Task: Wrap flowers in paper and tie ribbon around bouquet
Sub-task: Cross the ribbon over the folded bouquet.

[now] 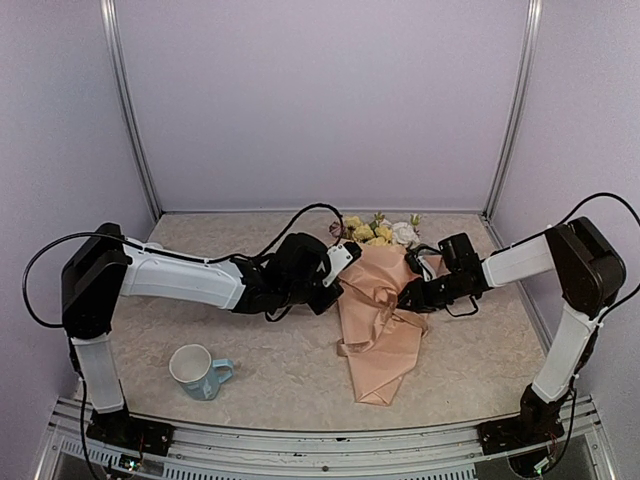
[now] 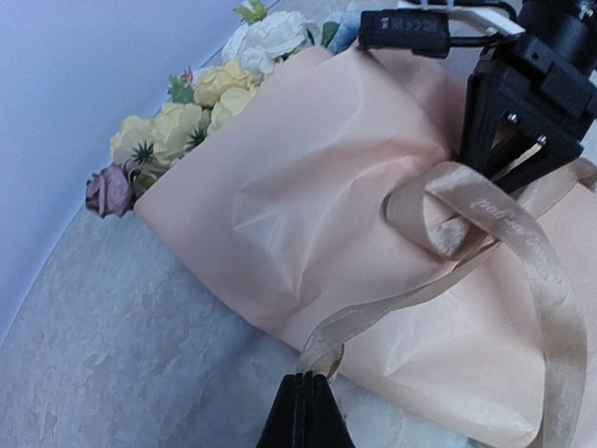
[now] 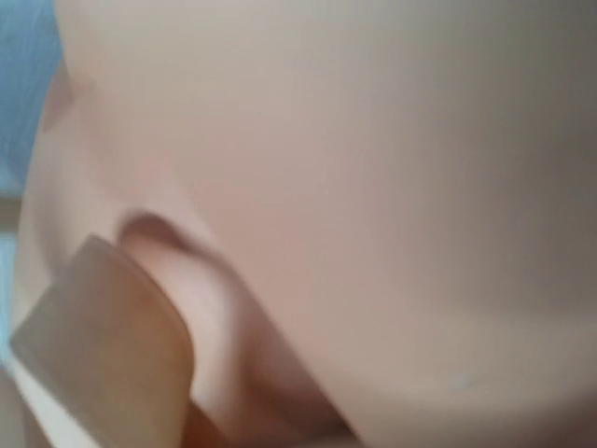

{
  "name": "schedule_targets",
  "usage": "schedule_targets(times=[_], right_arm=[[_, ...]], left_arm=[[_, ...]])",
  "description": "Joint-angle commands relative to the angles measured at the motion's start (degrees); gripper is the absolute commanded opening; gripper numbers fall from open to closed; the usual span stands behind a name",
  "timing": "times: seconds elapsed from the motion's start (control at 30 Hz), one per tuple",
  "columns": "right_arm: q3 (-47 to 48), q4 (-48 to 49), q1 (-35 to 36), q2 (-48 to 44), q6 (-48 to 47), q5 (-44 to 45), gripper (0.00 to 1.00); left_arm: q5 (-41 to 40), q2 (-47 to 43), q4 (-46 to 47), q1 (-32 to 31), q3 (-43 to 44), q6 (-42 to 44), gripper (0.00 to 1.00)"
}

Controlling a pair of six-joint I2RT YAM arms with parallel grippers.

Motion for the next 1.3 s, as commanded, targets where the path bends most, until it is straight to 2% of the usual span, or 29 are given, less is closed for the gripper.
schedule_targets(times=[0.0, 0.07, 0.1, 0.17, 0.2, 0.27, 0.3, 0.43, 0.63, 0.8, 0.97, 1.03, 1.07, 1.27], right_arm=[[-0.56, -1.05, -0.21, 1.93, -0.62, 0.49, 0.33], [-0.45, -1.08, -0.21, 2.07, -0.78, 0.34, 0.33], [-0.42, -1.16, -0.21, 2.15, -0.77, 0.29, 0.33], [-0.24, -1.32, -0.21, 2.28, -0.87, 0.21, 0.33], [-0.15, -1.43, -0.21, 2.25, -0.95, 0.2, 0.33], [-0.01, -1.7, -0.21, 2.3, -1.05, 0.28, 0.33], [0.03, -1.81, -0.21, 2.21, -1.05, 0.22, 0.33], [0.1, -1.89, -0.17, 1.88, -1.01, 0.37, 0.33], [0.06, -1.61, -0.17, 2.01, -0.66, 0.08, 0.33], [-0.14, -1.29, -0.21, 2.44, -0.56, -0.05, 0.33], [-0.57, -1.37, -0.21, 2.05, -0.61, 0.09, 0.33], [-0.56, -1.34, -0.21, 2.1, -0.69, 0.04, 0.33], [-0.5, -1.39, -0.21, 2.18, -0.7, -0.04, 0.33], [-0.52, -1.44, -0.21, 1.81, -0.78, 0.09, 0.33]], left_arm=[[-5.86, -3.22, -6.08, -0.22, -3.68, -0.67, 0.0], [-5.31, -4.29, -8.03, -0.42, -5.06, -1.37, 0.0], [-4.11, -4.91, -8.6, -0.65, -5.87, -1.06, 0.06], [-2.35, -6.5, -7.33, -1.64, -8.17, 0.4, 0.34], [-1.14, -7.46, -5.78, -2.03, -9.51, 1.4, 0.44], [2.87, -9.58, -1.22, -2.42, -11.98, 3.29, 0.57], [6.06, -10.37, 0.96, -2.44, -12.37, 4.21, 0.6], [16.49, -7.37, 4.29, -3.68, -7.17, 9.11, 0.64], [20.02, 8.15, -2.3, -4.81, 8.91, 11.52, 0.74], [20.13, 14.35, -4.33, -4.22, 14.63, 11.34, 0.78], [17.97, 18.35, -6.53, -2.81, 18.1, 7.87, 0.78], [15.29, 19.58, -5.99, -2.3, 18.57, 6.73, 0.74], [14.11, 20.03, -5.91, -2.19, 18.74, 6.3, 0.69], [11.16, 19.17, -4.9, -2.74, 16.62, 6.04, 0.21]])
